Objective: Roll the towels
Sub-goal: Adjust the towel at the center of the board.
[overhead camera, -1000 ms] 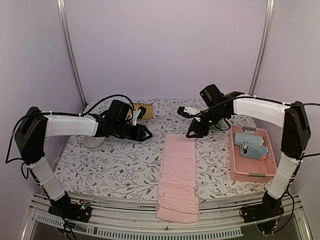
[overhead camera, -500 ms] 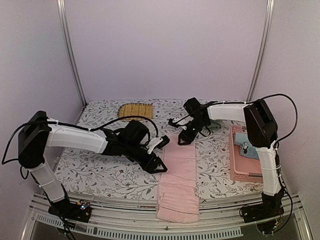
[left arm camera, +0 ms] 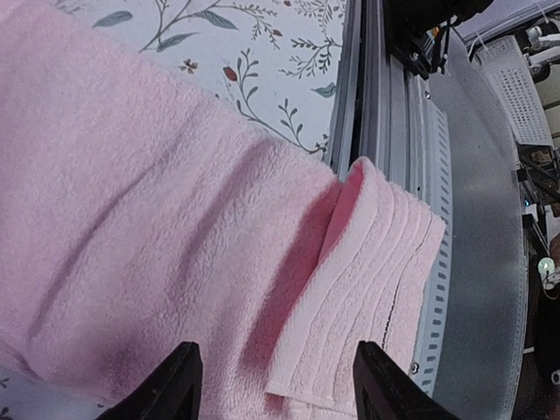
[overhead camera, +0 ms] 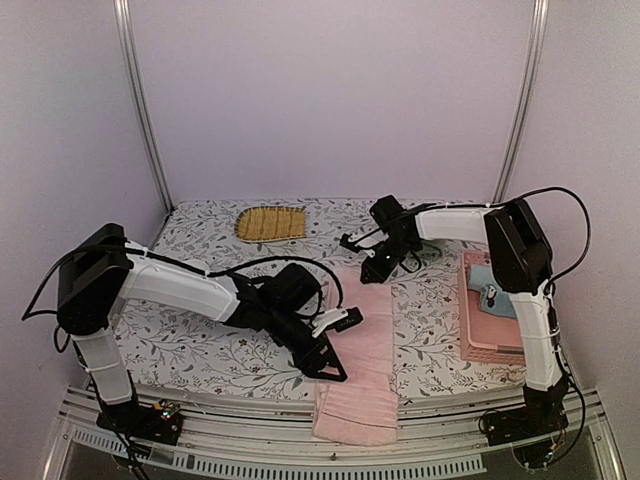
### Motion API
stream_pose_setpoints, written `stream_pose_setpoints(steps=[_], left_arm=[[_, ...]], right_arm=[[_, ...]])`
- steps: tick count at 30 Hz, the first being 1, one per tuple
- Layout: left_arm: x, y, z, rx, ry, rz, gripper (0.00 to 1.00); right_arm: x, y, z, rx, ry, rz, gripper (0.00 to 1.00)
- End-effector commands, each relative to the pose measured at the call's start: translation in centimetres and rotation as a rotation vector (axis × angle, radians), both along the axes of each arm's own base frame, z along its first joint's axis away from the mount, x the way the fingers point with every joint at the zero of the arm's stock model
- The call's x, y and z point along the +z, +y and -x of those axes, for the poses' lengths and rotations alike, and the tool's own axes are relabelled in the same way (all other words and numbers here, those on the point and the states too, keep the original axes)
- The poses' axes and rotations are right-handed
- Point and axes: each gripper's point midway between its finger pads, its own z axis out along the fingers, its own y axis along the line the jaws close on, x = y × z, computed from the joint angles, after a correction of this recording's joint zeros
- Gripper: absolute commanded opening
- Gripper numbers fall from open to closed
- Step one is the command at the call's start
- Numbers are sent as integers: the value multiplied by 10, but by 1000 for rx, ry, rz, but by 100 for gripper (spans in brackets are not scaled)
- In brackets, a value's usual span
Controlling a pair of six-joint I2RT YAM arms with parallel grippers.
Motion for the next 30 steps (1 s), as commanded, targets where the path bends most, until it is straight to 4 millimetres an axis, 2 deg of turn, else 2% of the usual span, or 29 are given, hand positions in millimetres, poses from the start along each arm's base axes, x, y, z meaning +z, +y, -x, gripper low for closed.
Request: stream_pose_setpoints(steps=[1,6,9,12,13,17,18,24,30], left_arm=[[-12,7,18,-41,102,-32,60],[-24,7,22,-59,155,-76,54],[-32,8,20,-48,157,-123,61],[-36,9,19,-39,134,-147,62],[-37,10,19,-37,132,-153,58],[-36,8,23,-67,140,-142,30],[-35,8,25,-77,139,-140,26],[-28,8,30,-123,144,-121,28],[-21,1,25,-139,98,-90,4]], right_arm=[[-39,-19,16,-29,119,37,11],[-38,-20,16,-31,116,26,8],[-37,-21,16,-33,118,21,7],[-37,-22,15,-35,117,19,6],[-38,-23,15,-37,118,20,5],[-40,-23,15,-39,121,21,4],[-40,-23,15,-40,121,21,4],[-39,-25,13,-49,122,19,4],[-41,-27,11,-58,127,17,3]])
